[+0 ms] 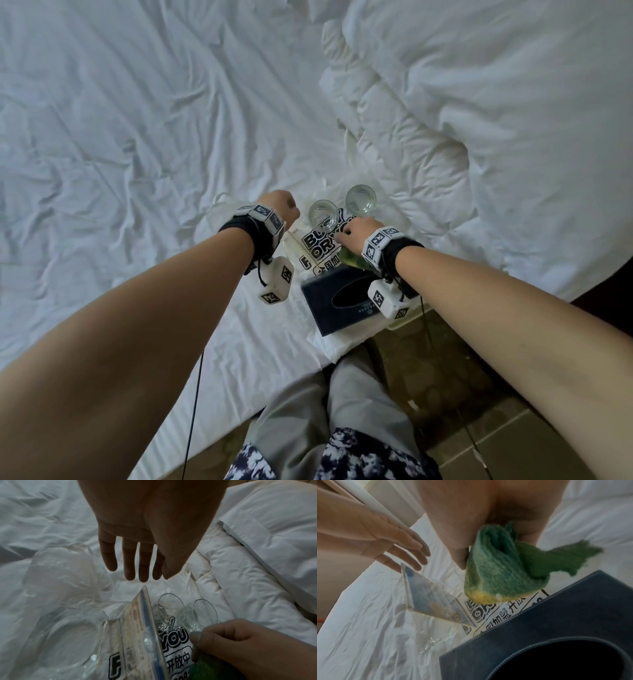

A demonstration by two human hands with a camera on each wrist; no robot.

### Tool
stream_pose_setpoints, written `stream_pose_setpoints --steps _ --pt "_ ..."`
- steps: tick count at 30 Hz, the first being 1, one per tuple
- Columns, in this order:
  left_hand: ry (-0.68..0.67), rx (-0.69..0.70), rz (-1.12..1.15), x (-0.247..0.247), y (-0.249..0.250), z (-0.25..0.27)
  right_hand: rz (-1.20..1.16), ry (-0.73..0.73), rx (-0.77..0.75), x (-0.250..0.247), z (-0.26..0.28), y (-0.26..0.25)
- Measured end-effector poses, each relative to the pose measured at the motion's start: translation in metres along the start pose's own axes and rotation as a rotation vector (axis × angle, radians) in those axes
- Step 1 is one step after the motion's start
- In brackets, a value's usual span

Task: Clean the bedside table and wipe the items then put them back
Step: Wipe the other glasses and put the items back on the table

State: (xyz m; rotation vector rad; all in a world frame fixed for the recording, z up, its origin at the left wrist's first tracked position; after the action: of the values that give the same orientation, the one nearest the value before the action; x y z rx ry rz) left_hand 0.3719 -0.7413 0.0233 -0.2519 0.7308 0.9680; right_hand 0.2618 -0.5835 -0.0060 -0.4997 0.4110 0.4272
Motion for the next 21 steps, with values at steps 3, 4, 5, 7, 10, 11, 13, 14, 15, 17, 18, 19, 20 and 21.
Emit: stream_pose_setpoints --steps 3,4,5,7,10,11,13,14,15,17,18,19,20,21 --pt "-0.021 0.041 -0.072 -0.005 0.010 -0.019 -0.114 -0.013 0.051 0.003 -0.017 0.001" --pt "-0.032 0.052 -0.087 -0.005 0.014 -0.026 -0.153 -0.012 0.068 0.004 -0.022 0.001" --pt "-0.045 0.063 -0.104 -0.004 0.018 -0.033 -0.183 -0.010 0.086 0.003 -0.026 0.001" --pt "-0.096 0.104 -0.157 0.002 0.027 -0.045 -0.202 -0.013 0.120 0.003 -0.033 0.001" --pt "-0.175 0.176 -0.237 0.016 0.040 -0.060 -0.223 -0.009 0.163 0.004 -0.044 0.004" --pt "-0.190 0.192 -0.257 0.019 0.043 -0.061 -0.227 -0.006 0.170 0.005 -0.045 0.003" --pt "-0.203 0.211 -0.303 0.025 0.047 -0.068 -0.229 -0.028 0.195 0.009 -0.052 0.005" --pt "-0.204 0.221 -0.322 0.027 0.048 -0.070 -0.232 -0.034 0.209 0.010 -0.054 0.004" --pt "-0.209 0.233 -0.340 0.028 0.049 -0.071 -0.245 -0.039 0.228 0.010 -0.055 0.005" --pt "-0.232 0.251 -0.358 0.029 0.048 -0.074 -0.246 -0.045 0.250 0.011 -0.058 0.007" --pt "-0.245 0.259 -0.355 0.030 0.046 -0.076 -0.227 -0.052 0.245 0.010 -0.058 0.006" --pt "-0.261 0.262 -0.348 0.030 0.045 -0.076 -0.222 -0.044 0.244 0.010 -0.059 0.006" --pt "-0.277 0.264 -0.340 0.029 0.044 -0.075 -0.215 -0.033 0.244 0.007 -0.058 0.005" --pt "-0.291 0.267 -0.330 0.029 0.042 -0.073 -0.208 -0.036 0.244 0.003 -0.053 0.002"
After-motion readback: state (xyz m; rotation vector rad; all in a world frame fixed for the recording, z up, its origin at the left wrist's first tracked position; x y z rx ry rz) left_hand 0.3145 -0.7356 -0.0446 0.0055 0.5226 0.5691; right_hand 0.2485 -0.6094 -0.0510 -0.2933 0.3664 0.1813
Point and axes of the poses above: each hand's wrist, its own z-axis away from the middle knuckle, its own x-axis out of the palm, y = z × x, the point moved 5 cm from there along -z, towards the middle knuckle, and after that the axes turned 12 degrees about -z, right-handed, at the moved point
